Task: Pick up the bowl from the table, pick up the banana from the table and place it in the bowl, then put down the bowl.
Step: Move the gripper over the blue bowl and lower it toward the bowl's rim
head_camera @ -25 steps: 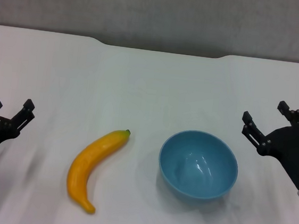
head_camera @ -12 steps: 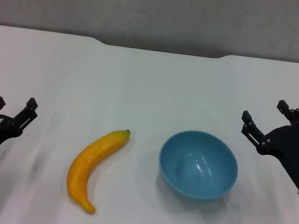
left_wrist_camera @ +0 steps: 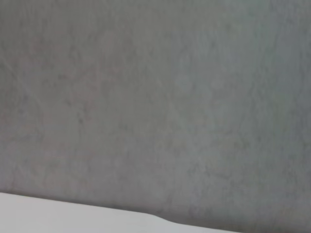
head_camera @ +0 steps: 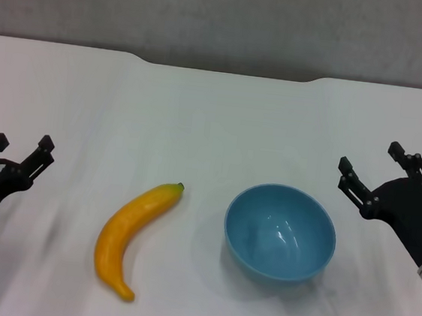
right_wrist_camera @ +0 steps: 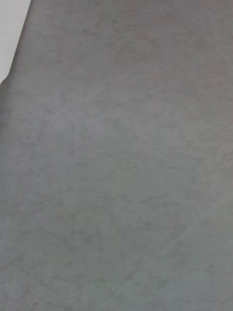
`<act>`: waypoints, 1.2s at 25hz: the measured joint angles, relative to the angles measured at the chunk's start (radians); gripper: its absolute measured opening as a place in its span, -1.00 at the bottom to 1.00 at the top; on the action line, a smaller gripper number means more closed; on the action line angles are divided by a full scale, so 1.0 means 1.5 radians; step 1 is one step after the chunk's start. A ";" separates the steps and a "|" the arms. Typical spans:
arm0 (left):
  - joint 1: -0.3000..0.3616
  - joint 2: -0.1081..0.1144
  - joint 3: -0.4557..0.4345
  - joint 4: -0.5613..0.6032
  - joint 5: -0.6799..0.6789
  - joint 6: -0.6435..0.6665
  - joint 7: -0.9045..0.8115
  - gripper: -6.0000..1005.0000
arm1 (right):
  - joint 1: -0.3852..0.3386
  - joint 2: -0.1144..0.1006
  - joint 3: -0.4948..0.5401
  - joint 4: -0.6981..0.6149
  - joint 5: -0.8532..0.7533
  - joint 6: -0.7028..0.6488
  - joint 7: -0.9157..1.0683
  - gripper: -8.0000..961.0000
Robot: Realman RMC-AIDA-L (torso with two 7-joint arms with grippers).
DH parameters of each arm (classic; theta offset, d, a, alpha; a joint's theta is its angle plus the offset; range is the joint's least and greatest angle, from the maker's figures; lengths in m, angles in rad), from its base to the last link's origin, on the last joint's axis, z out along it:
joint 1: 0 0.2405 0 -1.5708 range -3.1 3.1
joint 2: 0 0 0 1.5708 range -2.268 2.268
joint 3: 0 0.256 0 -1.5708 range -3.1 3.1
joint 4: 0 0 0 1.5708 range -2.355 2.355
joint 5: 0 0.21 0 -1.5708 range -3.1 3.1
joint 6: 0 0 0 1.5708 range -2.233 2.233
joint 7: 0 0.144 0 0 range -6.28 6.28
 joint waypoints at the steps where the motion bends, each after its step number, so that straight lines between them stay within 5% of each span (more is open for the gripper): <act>1: 0.000 0.000 0.000 0.000 0.000 0.000 0.000 0.76 | 0.001 0.000 0.001 0.000 0.000 0.003 0.000 0.83; 9: 0.029 0.019 -0.004 -0.068 0.065 0.017 -0.050 0.75 | 0.000 -0.015 0.021 0.053 0.000 0.047 -0.004 0.83; 11: 0.042 0.029 -0.008 -0.110 0.091 0.045 -0.066 0.75 | -0.010 -0.031 0.041 0.108 -0.002 0.097 -0.010 0.83; 12: 0.049 0.036 -0.009 -0.140 0.104 0.072 -0.075 0.75 | -0.022 -0.052 0.062 0.172 -0.002 0.156 -0.026 0.83; 15: 0.069 0.053 -0.011 -0.233 0.141 0.172 -0.089 0.75 | -0.033 -0.074 0.085 0.238 -0.003 0.233 -0.051 0.83; 19: 0.110 0.058 -0.036 -0.361 0.211 0.321 -0.106 0.74 | -0.060 -0.093 0.163 0.369 -0.003 0.436 -0.126 0.83; 20: 0.139 0.055 -0.050 -0.446 0.259 0.415 -0.126 0.74 | -0.070 -0.093 0.189 0.399 -0.003 0.492 -0.152 0.83; 22: 0.153 0.052 -0.055 -0.494 0.284 0.472 -0.137 0.74 | -0.092 -0.086 0.255 0.468 -0.003 0.611 -0.210 0.83; 23: 0.170 0.043 -0.058 -0.560 0.317 0.551 -0.143 0.74 | -0.110 -0.064 0.328 0.528 -0.003 0.734 -0.276 0.83; 27: 0.198 0.022 -0.060 -0.637 0.359 0.651 -0.139 0.74 | -0.127 -0.011 0.442 0.592 -0.003 0.921 -0.377 0.83; 30: 0.214 0.011 -0.062 -0.699 0.377 0.721 -0.138 0.74 | -0.130 -0.007 0.466 0.620 -0.002 0.970 -0.387 0.83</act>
